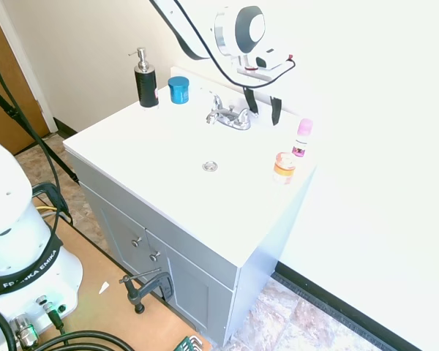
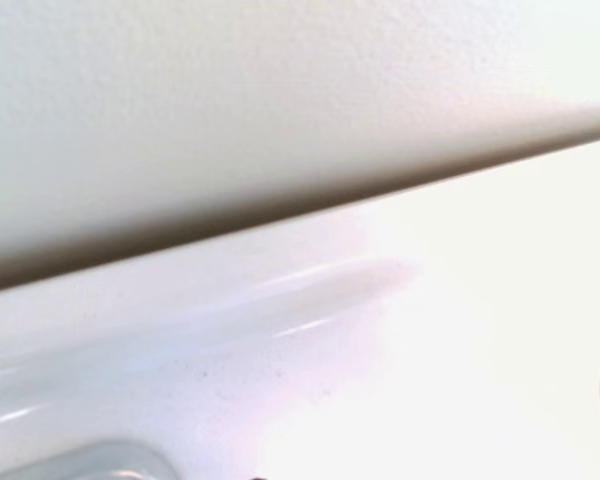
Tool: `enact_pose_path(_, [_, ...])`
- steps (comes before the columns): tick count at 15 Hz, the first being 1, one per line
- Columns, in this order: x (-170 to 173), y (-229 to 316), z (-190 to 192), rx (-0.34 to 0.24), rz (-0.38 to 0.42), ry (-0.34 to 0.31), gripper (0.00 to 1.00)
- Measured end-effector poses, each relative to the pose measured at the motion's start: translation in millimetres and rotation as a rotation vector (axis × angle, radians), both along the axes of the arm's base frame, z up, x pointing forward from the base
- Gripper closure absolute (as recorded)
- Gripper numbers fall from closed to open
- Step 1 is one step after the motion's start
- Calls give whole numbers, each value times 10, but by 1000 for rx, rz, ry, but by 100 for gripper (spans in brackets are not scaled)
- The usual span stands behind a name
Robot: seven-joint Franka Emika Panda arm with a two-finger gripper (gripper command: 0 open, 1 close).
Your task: Turn on the cold water
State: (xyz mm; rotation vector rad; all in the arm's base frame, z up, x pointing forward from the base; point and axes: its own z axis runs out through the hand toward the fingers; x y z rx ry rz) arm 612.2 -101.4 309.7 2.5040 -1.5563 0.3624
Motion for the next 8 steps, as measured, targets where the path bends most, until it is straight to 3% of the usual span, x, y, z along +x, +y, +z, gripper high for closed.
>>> enact_pose_path(5, [-129, 68, 140, 108, 42, 89, 0])
enact_pose_path(8, [-187, 89, 206, 169, 41, 108, 0])
